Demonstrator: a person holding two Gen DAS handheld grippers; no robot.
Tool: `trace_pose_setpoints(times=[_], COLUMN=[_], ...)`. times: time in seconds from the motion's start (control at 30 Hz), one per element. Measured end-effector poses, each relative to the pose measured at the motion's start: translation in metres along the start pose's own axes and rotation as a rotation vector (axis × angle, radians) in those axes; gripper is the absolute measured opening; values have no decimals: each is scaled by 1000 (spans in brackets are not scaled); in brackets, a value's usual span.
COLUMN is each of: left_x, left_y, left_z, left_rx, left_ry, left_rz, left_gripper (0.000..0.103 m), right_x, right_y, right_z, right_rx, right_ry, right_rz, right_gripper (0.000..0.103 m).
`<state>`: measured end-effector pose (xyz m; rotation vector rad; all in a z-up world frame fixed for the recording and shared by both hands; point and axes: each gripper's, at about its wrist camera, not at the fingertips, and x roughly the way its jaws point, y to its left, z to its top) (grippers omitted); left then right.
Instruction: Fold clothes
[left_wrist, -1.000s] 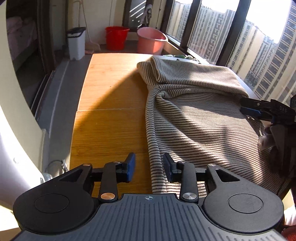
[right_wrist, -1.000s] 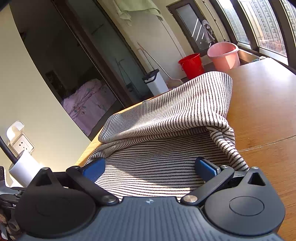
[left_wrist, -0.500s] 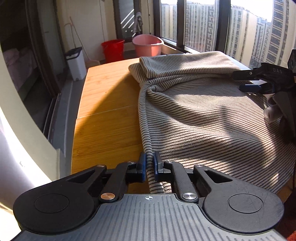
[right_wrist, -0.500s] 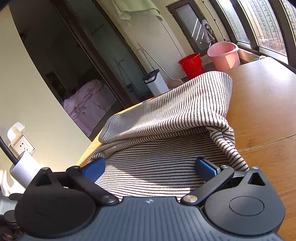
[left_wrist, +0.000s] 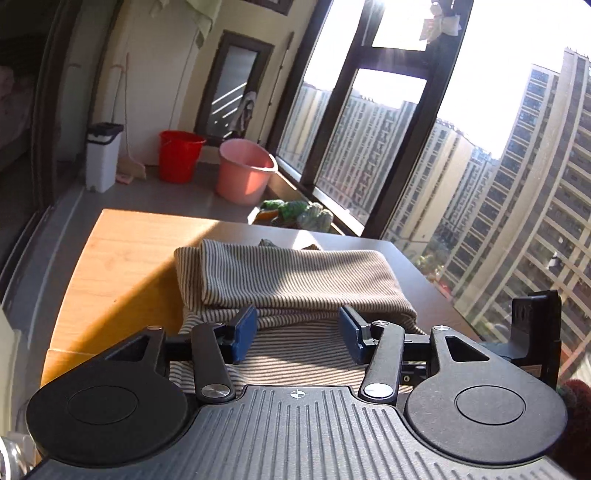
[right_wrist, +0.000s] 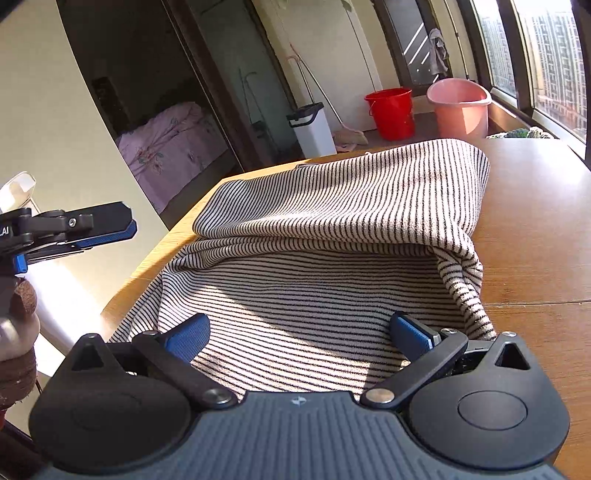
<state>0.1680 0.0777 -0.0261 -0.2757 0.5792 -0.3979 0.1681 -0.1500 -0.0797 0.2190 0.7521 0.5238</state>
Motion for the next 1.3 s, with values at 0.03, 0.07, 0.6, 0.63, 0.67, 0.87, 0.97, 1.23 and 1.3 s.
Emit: trace_pose_setpoints(times=[0.03,0.07,0.6,0.63,0.67,0.87,0.97,1.23,1.3], left_x=[16,31,105,105,105,106,103,78,93], left_y=[1,4,21,23,23,23,23,42,54], left_z=[4,6,-16,-16,-16,-15,-14,14,17], left_rx=[-32,-50,39,33,33,34,36,-26,-74], left_ry=[7,12,45,43,43,44,33,-83,-29], left_rz=[-13,-12,65,59,56,48,45,247,272], left_gripper=[58,60,95,95,96,98,98,67,61], right_x=[-3,-7,37,46,46,49,48,38,35], right_y=[0,-3,-49,-51,-50,-46,-45,-52,-54], right_z=[0,0,71,64,63,56,55,49,48], right_rx=[6,30,178,165,155,97,91,118,125], right_ry=[10,17,-153,-146,-152,-188,-196,-260,-278], right_rz=[11,25,-97,-119,-116,-99,-90,-65,-60], right_gripper=[103,103,82,82,87,98,100,103,103])
